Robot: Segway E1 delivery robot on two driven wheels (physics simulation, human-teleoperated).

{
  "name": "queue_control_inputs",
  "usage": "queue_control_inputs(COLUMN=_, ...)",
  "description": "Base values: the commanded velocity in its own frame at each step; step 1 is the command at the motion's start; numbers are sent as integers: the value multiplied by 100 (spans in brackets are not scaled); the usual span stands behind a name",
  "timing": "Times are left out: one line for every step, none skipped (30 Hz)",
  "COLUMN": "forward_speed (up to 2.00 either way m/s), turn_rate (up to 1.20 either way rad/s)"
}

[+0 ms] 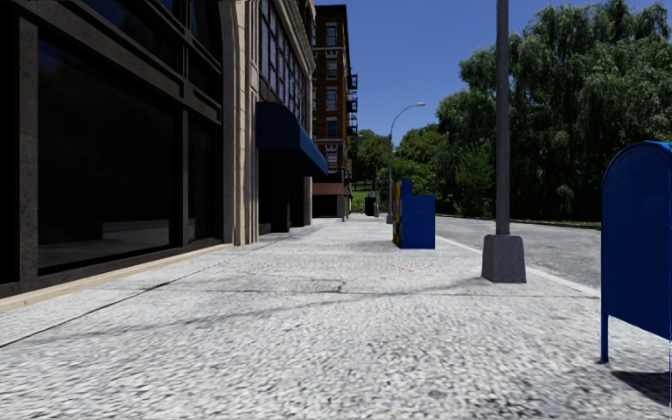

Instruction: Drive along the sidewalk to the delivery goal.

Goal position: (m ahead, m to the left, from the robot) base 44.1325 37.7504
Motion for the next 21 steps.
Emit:
queue_control_inputs(forward_speed=200, turn_rate=0)
queue_control_inputs(forward_speed=200, turn_rate=0)
queue_control_inputs(forward_speed=200, turn_rate=0)
queue_control_inputs(forward_speed=200, turn_rate=0)
queue_control_inputs(forward_speed=200, turn_rate=0)
queue_control_inputs(forward_speed=200, turn_rate=0)
queue_control_inputs(forward_speed=200, turn_rate=0)
queue_control_inputs(forward_speed=200, turn_rate=0)
queue_control_inputs(forward_speed=200, turn_rate=0)
queue_control_inputs(forward_speed=200, turn_rate=0)
queue_control_inputs(forward_speed=200, turn_rate=0)
queue_control_inputs(forward_speed=200, turn_rate=0)
queue_control_inputs(forward_speed=200, turn_rate=0)
queue_control_inputs(forward_speed=200, turn_rate=0)
queue_control_inputs(forward_speed=200, turn_rate=0)
queue_control_inputs(forward_speed=200, turn_rate=0)
queue_control_inputs(forward_speed=200, turn_rate=0)
queue_control_inputs(forward_speed=200, turn_rate=0)
queue_control_inputs(forward_speed=200, turn_rate=0)
queue_control_inputs(forward_speed=200, turn_rate=0)
queue_control_inputs(forward_speed=200, turn_rate=0)
